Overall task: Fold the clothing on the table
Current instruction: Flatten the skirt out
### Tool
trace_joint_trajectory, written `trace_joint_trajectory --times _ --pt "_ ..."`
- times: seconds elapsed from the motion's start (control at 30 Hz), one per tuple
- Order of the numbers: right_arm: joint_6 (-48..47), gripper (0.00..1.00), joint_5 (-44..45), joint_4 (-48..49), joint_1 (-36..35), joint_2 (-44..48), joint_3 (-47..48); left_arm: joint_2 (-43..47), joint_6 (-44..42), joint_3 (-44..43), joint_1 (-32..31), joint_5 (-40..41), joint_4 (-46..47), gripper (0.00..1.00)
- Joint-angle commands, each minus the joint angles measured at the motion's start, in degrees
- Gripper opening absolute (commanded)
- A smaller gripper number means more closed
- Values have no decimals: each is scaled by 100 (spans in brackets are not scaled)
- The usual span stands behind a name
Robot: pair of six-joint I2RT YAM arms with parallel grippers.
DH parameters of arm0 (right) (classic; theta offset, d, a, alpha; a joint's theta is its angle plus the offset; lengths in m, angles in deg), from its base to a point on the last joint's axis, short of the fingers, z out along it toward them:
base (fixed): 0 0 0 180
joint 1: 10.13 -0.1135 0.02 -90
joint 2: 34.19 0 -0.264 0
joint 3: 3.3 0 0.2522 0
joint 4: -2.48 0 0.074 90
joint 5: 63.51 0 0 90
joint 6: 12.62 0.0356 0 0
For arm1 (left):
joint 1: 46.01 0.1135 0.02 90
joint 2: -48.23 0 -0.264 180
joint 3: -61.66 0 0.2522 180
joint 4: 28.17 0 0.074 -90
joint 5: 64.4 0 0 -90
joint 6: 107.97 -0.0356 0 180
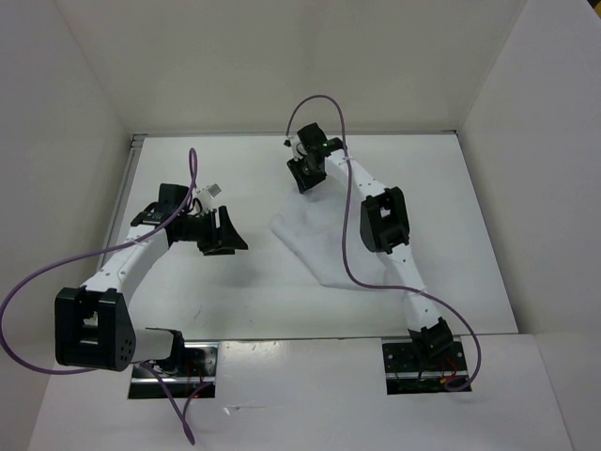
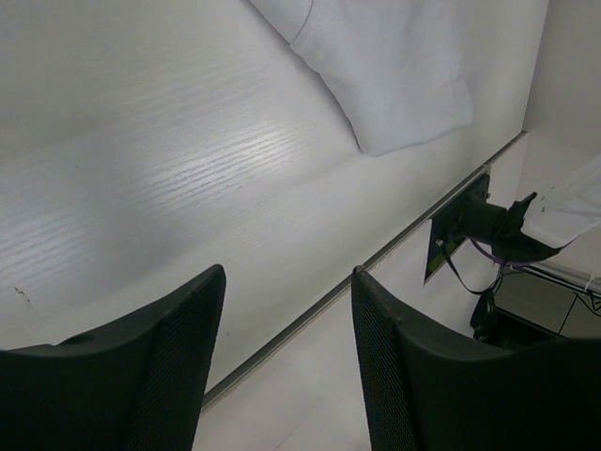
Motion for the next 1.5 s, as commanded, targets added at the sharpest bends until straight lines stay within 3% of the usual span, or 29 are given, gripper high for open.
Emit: trace_joint_trajectory --times 0.0,0.1,0.23,0.27,0.37,0.53,0.63,0.77,0.97,1.13,1.3,1.47 --pt "-131 44 -517 -174 46 107 -429 144 119 -160 37 -97 -33 64" --pt "-184 35 -763 -113 169 169 -763 144 180 -160 37 -97 81 64" --pt "-105 2 -985 -113 371 354 -1079 144 232 -160 37 -97 134 64" --pt "-52 0 -985 0 371 441 -1245 144 233 -160 37 -97 134 64" --pt "255 0 -644 195 371 1012 -1572 144 286 -160 37 -97 275 64" --pt "1123 0 850 327 371 2293 -1433 3 286 -160 37 -150 582 64" --pt "1467 0 1771 125 117 2917 -1055 -268 234 -221 37 -150 784 64" --pt "1609 0 2257 -165 -610 3498 -843 -575 373 -274 37 -150 1301 64" --pt "1863 0 2522 -955 -1631 3458 16 -1357 751 -686 37 -308 1919 64" --pt "2128 0 2742 -1633 -2028 3237 1810 -1053 445 -1082 37 -159 1577 64" --pt "2303 0 3364 -1694 -2028 3483 1813 -560 242 -1030 203 -167 1198 64" --pt "2698 0 3497 -2011 -1405 3054 1522 -251 5 -1030 370 -290 873 64"
